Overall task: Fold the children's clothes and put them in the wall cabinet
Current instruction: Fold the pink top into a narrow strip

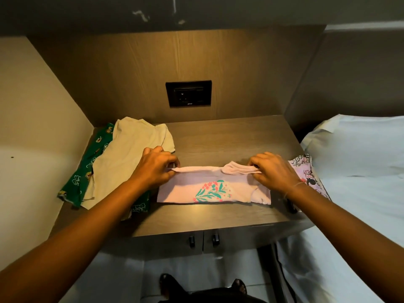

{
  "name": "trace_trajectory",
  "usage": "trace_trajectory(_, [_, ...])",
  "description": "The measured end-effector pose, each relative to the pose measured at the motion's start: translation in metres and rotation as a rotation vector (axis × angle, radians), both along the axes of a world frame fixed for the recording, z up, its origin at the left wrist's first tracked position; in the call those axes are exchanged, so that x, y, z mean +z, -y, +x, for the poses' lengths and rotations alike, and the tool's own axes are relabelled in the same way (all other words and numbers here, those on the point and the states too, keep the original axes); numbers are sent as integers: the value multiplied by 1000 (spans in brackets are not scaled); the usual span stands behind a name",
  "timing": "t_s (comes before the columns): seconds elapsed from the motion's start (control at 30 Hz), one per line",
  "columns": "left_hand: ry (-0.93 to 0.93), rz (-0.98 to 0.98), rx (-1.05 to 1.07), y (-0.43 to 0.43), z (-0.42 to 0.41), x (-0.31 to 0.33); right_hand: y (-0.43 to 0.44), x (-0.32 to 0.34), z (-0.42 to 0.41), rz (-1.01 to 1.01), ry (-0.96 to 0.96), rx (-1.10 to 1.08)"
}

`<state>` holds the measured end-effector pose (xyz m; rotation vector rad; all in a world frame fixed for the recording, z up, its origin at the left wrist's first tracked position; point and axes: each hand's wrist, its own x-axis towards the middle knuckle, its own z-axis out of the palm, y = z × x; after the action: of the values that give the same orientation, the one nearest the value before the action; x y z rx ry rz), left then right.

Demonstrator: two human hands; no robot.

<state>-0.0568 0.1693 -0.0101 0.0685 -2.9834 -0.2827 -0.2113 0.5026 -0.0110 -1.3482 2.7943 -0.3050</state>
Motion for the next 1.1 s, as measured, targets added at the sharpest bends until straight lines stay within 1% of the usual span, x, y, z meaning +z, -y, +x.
trace_trajectory(0.07, [19, -20, -45, 0, 13, 1, -10, 0, 12, 30, -67, 44])
trace_trajectory(0.1, [88, -44, -72, -1, 18, 0, -13, 0, 16, 78, -64, 62])
trace_trajectory(0.17, [311, -76, -116, -2, 24, -5, -18, -2, 22, 204, 14, 91])
trace_trajectory(0.2, [399, -59, -125, -1, 27, -7, -20, -2, 22, 258, 74, 100])
trace_trajectory(0.23, [419, -7, -120, 0, 28, -10, -21, -1, 22, 258, 132, 94])
trace_trajectory(0.27, [368, 50, -92, 3, 29, -10, -21, 0, 20, 198, 177, 67])
trace_trajectory(0.3, [278, 81, -52, 7, 28, -11, -20, 1, 17, 110, 193, 24])
trace_trajectory(0.33, [202, 66, -13, 11, 27, -12, -20, 1, 12, 32, 181, -19])
trace_trajectory(0.37, [181, 8, 12, 15, 25, -12, -19, 0, 8, 2, 163, -52])
trace_trajectory(0.4, [221, -72, 7, 16, 22, -11, -16, 1, 5, 31, 155, -62])
trace_trajectory(0.47, [369, -198, -41, 14, 16, -13, -9, 0, 2, 199, 159, -25])
trace_trajectory(0.5, [404, -219, -52, 11, 14, -14, -6, -2, 4, 265, 160, -13])
trace_trajectory(0.57, [398, -212, -51, 10, 4, -13, -5, -7, 8, 269, 163, -50])
trace_trajectory(0.63, [368, -173, -43, 10, -10, -4, -8, -8, 13, 214, 195, -129])
trace_trajectory(0.67, [342, -173, -50, 10, -21, 3, -10, -8, 17, 186, 243, -179])
trace_trajectory(0.77, [212, -243, -84, 5, -67, 25, -16, -8, 37, 68, 436, -339])
trace_trajectory(0.87, [109, -259, -83, -12, -117, 38, -11, -12, 66, -83, 541, -447])
trace_trajectory(0.97, [79, -251, -83, -38, -161, 35, 3, -22, 91, -199, 583, -546])
trace_trajectory(1.1, [136, -148, -68, -68, -188, 7, 20, -33, 108, -267, 532, -620])
